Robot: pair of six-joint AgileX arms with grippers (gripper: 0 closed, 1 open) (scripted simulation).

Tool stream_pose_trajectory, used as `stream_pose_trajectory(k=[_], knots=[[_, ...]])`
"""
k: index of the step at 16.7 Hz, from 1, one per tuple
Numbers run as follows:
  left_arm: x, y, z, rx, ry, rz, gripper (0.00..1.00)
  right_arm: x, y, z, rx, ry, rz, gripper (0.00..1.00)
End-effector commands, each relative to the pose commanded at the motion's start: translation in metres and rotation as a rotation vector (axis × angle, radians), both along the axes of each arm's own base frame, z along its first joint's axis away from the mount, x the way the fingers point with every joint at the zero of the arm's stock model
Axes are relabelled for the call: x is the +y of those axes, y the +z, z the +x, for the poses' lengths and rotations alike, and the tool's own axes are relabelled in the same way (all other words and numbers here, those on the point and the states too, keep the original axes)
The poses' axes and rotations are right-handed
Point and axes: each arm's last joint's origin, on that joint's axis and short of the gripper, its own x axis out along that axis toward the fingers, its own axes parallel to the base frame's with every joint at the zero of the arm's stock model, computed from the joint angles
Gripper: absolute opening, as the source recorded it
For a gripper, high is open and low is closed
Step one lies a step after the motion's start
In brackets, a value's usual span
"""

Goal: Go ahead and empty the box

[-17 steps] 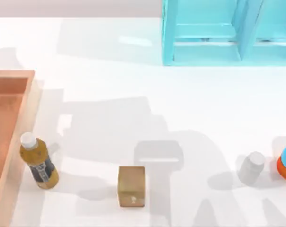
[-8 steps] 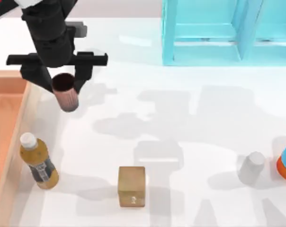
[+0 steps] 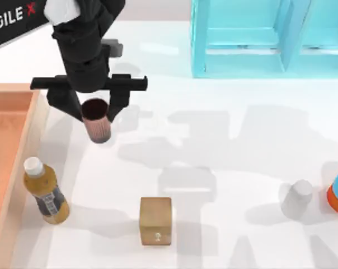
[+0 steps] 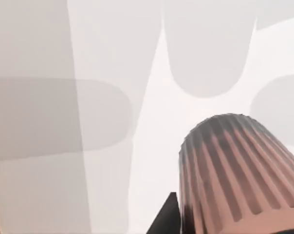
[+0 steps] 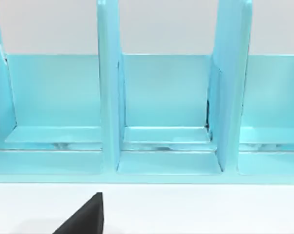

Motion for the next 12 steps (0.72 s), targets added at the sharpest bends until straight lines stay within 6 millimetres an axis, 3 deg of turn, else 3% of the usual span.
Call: stream_pose_trajectory(k=[7,11,12], knots=[[-0.001,-0.044,-0.001,-0.001,-0.001,0.001,0.00,0.000,0.000,0.000,0.000,0.000,0.000,1.00],[-0.001,-0.045,-0.001,-0.001,-0.001,0.001,0.00,0.000,0.000,0.000,0.000,0.000,0.000,1.00],[-0.001,-0.045,-0.001,-0.001,-0.001,0.001,0.08,0.000,0.000,0.000,0.000,0.000,0.000,1.00]])
